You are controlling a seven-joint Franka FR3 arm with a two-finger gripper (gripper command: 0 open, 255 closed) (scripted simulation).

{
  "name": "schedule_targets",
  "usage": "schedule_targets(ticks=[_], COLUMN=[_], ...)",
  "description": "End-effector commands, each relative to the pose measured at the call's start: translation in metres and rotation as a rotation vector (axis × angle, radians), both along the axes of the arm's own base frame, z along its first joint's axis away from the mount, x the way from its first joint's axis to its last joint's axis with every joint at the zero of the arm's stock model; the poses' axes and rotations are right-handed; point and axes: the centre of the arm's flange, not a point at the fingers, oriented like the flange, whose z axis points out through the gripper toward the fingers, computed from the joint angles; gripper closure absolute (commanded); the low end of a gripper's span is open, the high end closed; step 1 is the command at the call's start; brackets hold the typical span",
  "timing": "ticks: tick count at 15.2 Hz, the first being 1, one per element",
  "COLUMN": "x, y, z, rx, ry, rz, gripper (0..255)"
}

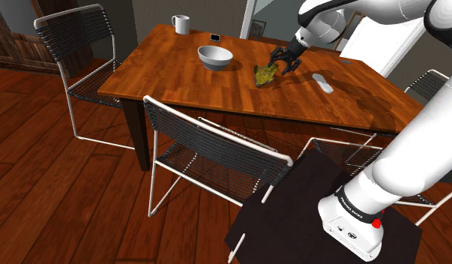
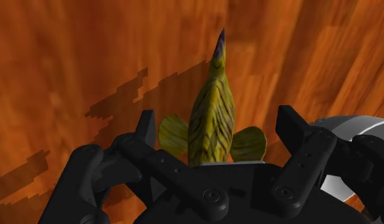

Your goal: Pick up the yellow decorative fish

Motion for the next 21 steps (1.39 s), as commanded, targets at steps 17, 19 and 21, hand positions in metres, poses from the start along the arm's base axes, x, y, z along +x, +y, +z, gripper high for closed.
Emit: schedule_targets(ticks=[17,19,21], x=[0.0,0.0,0.0], y=[-0.001,-0.001,-0.001], z=[0.028,0.038,0.049], rx=[0.0,0.0,0.0], ry=[-0.001,-0.001,-0.001], rz=[0.0,0.0,0.0], gripper=[255,255,255])
